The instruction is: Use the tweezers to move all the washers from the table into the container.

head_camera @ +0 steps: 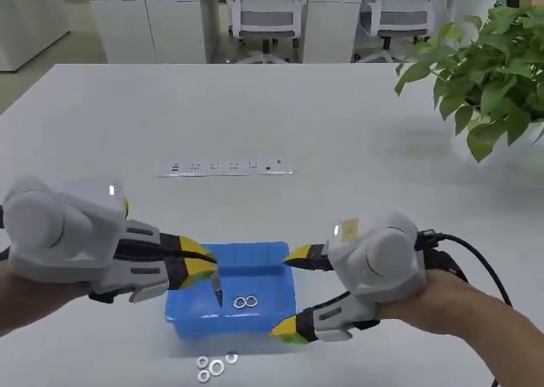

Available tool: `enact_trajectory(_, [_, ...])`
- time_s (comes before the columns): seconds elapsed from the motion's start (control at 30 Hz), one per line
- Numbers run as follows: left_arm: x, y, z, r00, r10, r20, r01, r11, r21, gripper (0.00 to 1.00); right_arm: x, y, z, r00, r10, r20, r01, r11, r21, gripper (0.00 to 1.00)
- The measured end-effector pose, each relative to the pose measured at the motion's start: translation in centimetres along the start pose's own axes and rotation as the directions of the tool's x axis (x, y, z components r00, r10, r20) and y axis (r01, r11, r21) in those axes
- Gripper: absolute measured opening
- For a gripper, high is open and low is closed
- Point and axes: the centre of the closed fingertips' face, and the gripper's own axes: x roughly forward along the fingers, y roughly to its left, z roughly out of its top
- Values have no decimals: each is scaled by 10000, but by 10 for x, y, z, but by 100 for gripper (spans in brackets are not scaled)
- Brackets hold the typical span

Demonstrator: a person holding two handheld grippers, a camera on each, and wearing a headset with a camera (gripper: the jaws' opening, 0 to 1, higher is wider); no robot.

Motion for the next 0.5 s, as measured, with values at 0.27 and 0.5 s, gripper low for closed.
enact_trajectory(0.27, [-6, -10, 3, 9999, -106, -6, 106, 9999, -38, 6, -7, 7, -4, 9994, -292, 168, 287, 9991, 311, 75])
enact_trajectory(0.5, [-9, -18, 8, 9997, -220, 87, 220, 9997, -44, 6, -11, 11, -3, 9978, -531, 405, 505, 9967, 635, 86])
